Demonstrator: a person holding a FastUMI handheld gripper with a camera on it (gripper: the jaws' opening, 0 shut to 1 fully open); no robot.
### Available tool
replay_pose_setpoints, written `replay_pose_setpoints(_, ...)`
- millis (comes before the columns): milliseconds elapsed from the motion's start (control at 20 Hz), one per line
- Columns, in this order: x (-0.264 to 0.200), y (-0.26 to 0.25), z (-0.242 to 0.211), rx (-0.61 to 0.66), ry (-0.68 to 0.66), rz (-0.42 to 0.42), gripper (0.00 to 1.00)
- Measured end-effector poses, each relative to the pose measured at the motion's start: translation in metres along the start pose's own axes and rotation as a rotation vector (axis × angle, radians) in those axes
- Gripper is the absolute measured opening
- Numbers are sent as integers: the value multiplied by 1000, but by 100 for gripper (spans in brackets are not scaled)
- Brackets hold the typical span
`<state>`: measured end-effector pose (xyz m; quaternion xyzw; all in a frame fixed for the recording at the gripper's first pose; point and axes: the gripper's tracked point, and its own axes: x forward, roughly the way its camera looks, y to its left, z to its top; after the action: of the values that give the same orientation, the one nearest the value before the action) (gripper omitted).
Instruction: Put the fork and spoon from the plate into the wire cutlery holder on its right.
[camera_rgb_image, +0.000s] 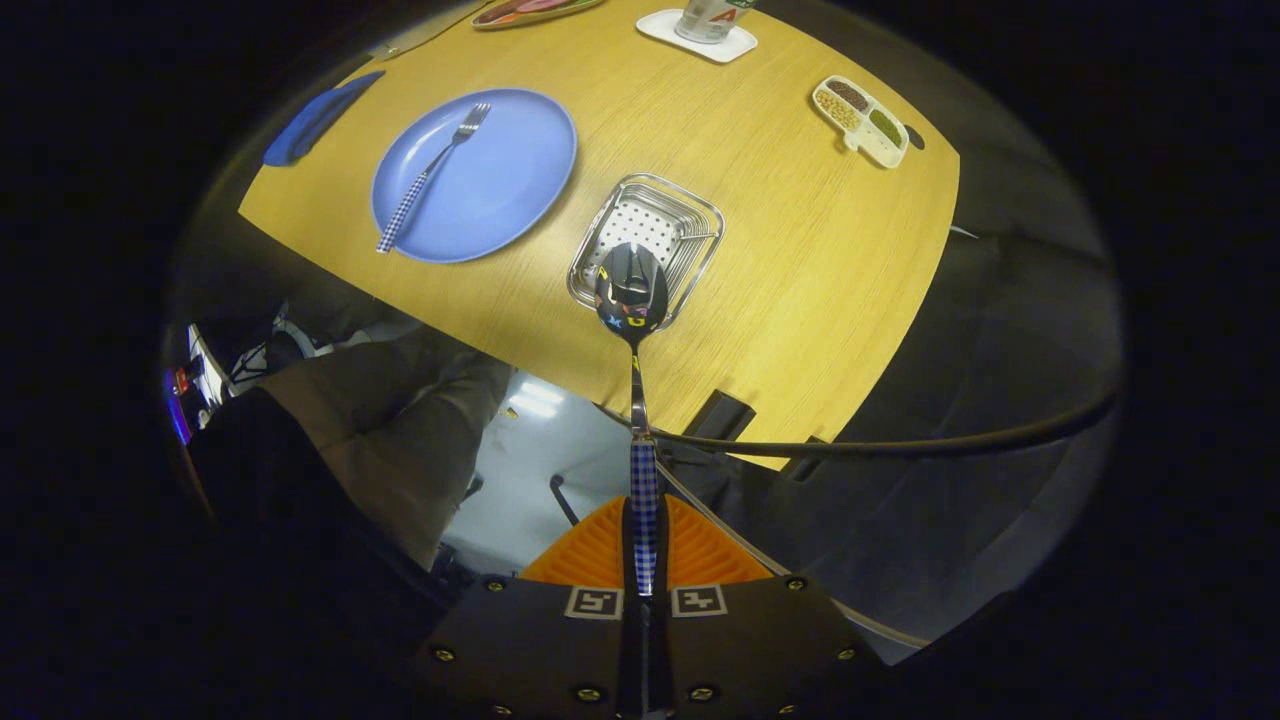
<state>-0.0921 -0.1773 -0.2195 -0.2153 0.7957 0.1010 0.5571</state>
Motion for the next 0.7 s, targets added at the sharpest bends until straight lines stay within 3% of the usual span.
replay_pose_setpoints(350,15,-16,32,-52,183,3,3)
replay_pose_setpoints(700,25,-11,55,-38,345,58,3)
